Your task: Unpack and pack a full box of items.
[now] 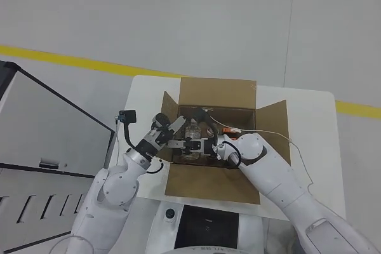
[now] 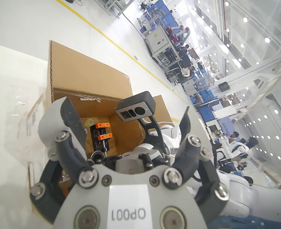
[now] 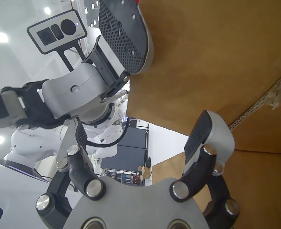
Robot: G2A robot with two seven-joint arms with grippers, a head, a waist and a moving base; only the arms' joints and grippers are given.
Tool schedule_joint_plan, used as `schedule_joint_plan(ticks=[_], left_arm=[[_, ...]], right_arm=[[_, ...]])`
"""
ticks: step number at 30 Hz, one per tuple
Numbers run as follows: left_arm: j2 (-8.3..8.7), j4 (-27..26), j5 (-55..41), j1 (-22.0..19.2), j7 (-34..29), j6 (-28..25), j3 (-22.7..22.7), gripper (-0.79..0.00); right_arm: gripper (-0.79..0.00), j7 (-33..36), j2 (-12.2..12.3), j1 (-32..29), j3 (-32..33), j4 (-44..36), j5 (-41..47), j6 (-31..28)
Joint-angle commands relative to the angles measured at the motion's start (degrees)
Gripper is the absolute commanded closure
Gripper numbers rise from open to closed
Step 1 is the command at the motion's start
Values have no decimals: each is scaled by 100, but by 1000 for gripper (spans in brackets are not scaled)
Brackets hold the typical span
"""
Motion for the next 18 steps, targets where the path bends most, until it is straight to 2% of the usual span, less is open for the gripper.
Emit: schedule_joint_plan(ticks=[1, 8, 14, 18], left_arm=[[10, 42, 2, 11, 47, 16, -105, -785], [20, 57, 270, 19, 166, 88, -87, -785], [18, 236, 510, -15, 103, 334, 76, -785], [17, 433, 1421, -117, 375, 637, 265, -785]], right_arm=[[-785, -42, 40, -61, 112, -68, -43, 9], [-785, -103, 290, -497, 805, -471, -285, 62], [-785, -327, 582, -1290, 1777, -1353, -564, 75], [-785, -526, 777, -1923, 2626, -1964, -783, 150]])
